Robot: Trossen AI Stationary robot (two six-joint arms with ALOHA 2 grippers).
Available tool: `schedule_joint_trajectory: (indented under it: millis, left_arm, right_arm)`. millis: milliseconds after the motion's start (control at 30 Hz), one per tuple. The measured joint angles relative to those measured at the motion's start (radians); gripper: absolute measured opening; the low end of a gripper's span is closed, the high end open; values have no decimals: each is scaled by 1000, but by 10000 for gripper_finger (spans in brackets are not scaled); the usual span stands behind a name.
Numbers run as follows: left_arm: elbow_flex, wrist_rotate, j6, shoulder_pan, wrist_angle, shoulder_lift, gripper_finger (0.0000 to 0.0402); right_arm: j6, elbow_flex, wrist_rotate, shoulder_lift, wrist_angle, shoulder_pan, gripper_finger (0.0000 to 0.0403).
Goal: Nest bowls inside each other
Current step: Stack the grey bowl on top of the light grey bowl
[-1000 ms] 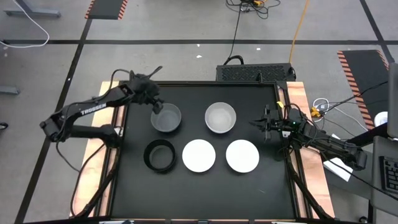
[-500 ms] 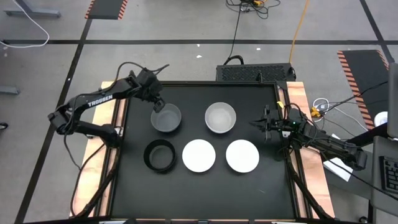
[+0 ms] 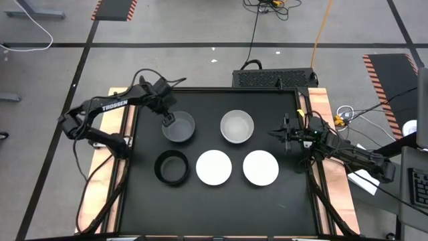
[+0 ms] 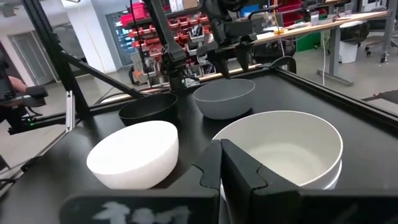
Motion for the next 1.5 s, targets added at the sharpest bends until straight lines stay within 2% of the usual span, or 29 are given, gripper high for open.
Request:
schedule_joint_trajectory:
  millis: [467,667,933,1267,1500]
  left_arm:
    - [0,-43,-1,0,4,139,336]
    - [0,-72,-1,0,23,139,310]
    - [0,-64,10,0,28,139,213]
    - [-1,-62,40,0,59,138,18]
    - [-1,-6,58,-5,142,137,6]
  right_arm:
    - [0,0,-1,10,0,0,0]
    - [-2,0,-2,10,-2,0,0]
    - [-3,-10,-2,10,-4,0,0]
    - [-1,-24,-3,21,11,0,0]
    - [-1,-24,-3,22,14,0,0]
